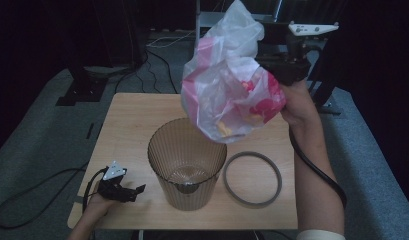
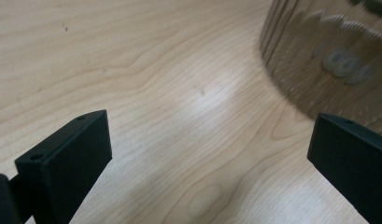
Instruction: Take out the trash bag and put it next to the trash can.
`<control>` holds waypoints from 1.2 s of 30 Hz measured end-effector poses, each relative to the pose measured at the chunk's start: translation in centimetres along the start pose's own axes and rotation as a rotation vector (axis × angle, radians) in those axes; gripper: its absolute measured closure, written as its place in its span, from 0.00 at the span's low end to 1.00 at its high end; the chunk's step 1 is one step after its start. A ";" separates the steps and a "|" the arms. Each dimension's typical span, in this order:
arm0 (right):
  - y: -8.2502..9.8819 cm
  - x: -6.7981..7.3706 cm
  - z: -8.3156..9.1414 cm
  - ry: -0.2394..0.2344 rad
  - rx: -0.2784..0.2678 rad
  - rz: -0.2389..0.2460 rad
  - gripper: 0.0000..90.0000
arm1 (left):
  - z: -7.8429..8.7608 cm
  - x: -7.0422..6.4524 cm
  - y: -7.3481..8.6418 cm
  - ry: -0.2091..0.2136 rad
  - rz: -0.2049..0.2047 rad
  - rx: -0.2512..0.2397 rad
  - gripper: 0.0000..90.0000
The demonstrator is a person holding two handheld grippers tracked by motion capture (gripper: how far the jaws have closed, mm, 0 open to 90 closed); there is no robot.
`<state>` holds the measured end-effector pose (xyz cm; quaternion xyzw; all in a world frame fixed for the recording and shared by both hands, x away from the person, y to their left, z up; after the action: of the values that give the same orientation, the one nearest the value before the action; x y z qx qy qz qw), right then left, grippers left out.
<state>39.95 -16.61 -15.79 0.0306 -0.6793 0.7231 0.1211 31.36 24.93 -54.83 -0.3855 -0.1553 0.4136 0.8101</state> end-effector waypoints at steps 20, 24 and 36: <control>6.5 -9.2 3.0 0.330 0.012 -0.184 0.99 | -0.3 0.5 1.1 0.006 0.020 0.045 0.00; 8.8 -11.3 2.8 0.374 0.035 -0.239 0.99 | -0.3 0.5 1.1 0.005 0.017 0.045 0.00; 14.9 -16.0 1.4 0.470 0.108 -0.363 0.99 | -0.3 0.5 1.2 0.008 0.017 0.043 0.00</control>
<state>52.02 -20.79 -33.59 -0.0102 -0.5766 0.7121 0.4005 31.20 25.57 -55.97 -0.3710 -0.1398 0.4221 0.8153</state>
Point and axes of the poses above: each handheld gripper's, and its own axes: z roughly backward along the jaws, y roughly out of its underside, x roughly to its left, the point moved 4 cm from there along -z, roughly forward along the jaws
